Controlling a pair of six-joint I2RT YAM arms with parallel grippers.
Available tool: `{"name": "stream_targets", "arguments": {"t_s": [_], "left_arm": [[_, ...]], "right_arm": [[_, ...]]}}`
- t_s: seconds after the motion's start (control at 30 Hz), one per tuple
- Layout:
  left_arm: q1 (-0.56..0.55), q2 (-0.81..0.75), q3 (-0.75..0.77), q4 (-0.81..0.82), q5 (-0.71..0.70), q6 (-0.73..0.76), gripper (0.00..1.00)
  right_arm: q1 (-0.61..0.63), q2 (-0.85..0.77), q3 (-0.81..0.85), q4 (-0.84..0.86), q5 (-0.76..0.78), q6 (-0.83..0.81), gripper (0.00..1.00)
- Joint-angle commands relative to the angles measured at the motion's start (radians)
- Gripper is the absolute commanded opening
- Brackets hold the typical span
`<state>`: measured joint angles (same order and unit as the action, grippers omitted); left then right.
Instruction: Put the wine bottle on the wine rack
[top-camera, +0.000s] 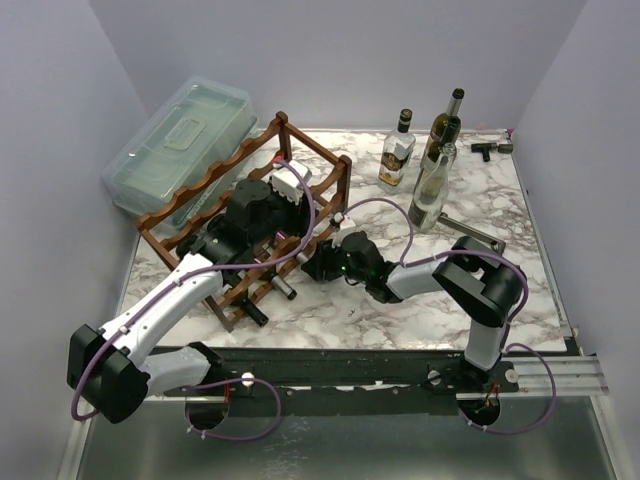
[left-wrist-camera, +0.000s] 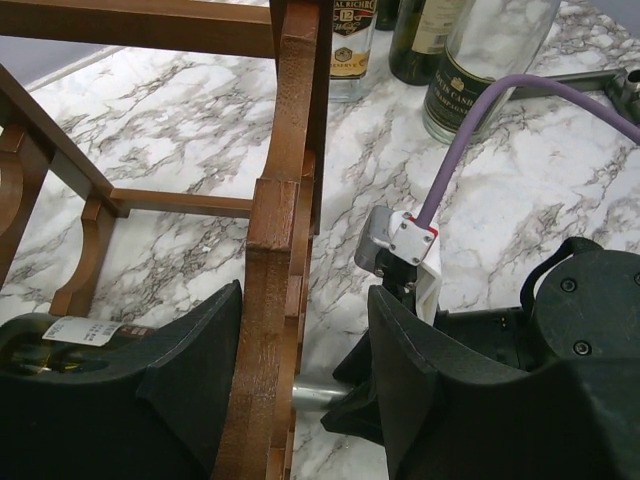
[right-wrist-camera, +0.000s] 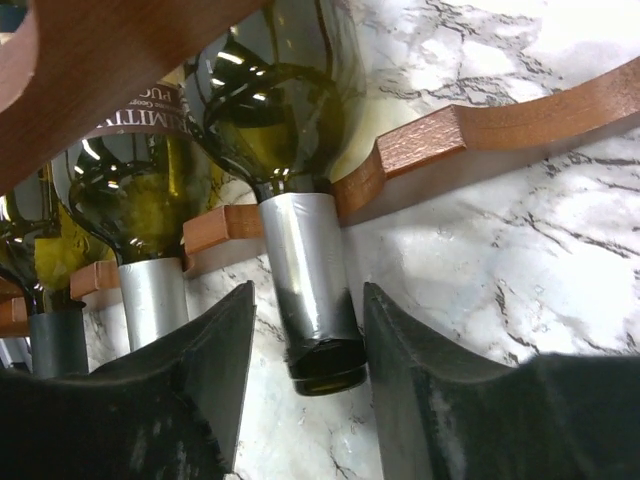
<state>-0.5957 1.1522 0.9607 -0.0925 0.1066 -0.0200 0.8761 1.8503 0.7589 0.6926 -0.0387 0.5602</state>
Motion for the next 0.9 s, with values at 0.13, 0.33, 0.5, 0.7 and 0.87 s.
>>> {"name": "stream_targets", "arguments": {"t_s": [0.13,0.33,0.5,0.7,0.87], "left_arm": [[-0.033,-0.040,-0.016,-0.020,0.009,0.015,0.44],[-0.036,-0.052,-0.019,-0.020,0.001,0.015,0.43],[-0.038,-0.060,-0.021,-0.019,-0.006,0.045,0.43],[-0.048,-0.077,-0.027,-0.019,-0.051,0.054,0.54],[-0.054,-0.088,-0.027,-0.019,-0.063,0.054,0.71]], "right_arm": [[-0.002,-0.017,0.007,0.054,0.076,0.014,0.34],[-0.001,0.014,0.060,0.054,0.103,0.005,0.31],[-0.002,0.036,0.093,0.050,0.144,-0.009,0.29],[-0.002,-0.006,0.023,0.057,0.101,0.011,0.49],[-0.002,-0.076,-0.050,0.045,0.085,0.014,0.59]]}}
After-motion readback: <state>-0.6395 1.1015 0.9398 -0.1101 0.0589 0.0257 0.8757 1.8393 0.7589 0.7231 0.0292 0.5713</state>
